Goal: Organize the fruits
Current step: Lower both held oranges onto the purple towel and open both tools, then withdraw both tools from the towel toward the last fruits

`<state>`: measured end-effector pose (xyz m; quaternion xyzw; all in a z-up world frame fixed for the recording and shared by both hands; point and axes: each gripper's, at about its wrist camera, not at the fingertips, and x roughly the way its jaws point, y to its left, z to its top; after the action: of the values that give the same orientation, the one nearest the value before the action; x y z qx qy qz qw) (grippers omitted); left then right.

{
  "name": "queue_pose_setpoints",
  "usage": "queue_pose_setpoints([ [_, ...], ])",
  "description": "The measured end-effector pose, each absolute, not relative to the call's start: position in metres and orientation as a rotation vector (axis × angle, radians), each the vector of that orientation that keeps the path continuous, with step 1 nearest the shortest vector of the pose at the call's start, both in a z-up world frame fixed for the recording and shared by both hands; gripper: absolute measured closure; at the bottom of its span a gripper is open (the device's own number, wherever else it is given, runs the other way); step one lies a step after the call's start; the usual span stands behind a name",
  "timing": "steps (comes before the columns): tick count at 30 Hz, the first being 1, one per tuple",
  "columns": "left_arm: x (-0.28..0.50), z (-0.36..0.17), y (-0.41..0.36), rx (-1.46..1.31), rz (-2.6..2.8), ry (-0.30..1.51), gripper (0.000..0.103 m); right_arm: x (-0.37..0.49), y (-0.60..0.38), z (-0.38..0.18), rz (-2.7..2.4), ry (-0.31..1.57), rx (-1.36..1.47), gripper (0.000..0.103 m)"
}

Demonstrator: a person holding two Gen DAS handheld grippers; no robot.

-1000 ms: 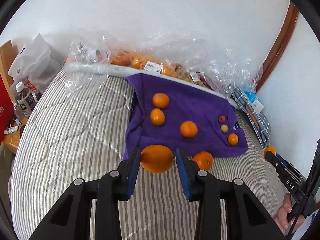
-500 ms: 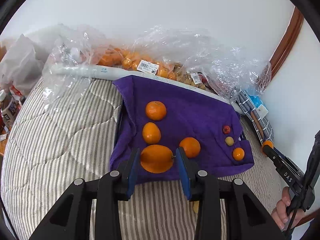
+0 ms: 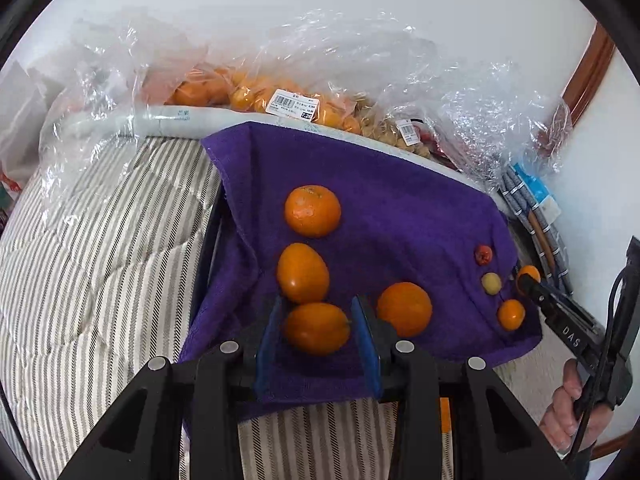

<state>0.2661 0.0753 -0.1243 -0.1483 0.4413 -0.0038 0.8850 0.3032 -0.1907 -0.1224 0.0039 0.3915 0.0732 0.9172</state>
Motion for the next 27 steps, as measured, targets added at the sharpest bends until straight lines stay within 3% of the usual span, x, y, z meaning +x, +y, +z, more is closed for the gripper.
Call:
queue_pose_setpoints([
  [15,0.265,-0.126,0.075,-0.309,-0.010,0.928,0.069,0.310,-0.192,-0.138,0.156,0.848,0.034,0.070],
  [21,0.248,-0.115,0.074,-0.288,-0.004,0.917,0.057,0.289,-0.192,-0.120,0.148,0.813,0.031,0.048],
  [27,0.218,-0.101,0.076,-0.312,0.008,0.912,0.048,0.247,-0.189,-0.092,0.165,0.753,0.035,0.046],
])
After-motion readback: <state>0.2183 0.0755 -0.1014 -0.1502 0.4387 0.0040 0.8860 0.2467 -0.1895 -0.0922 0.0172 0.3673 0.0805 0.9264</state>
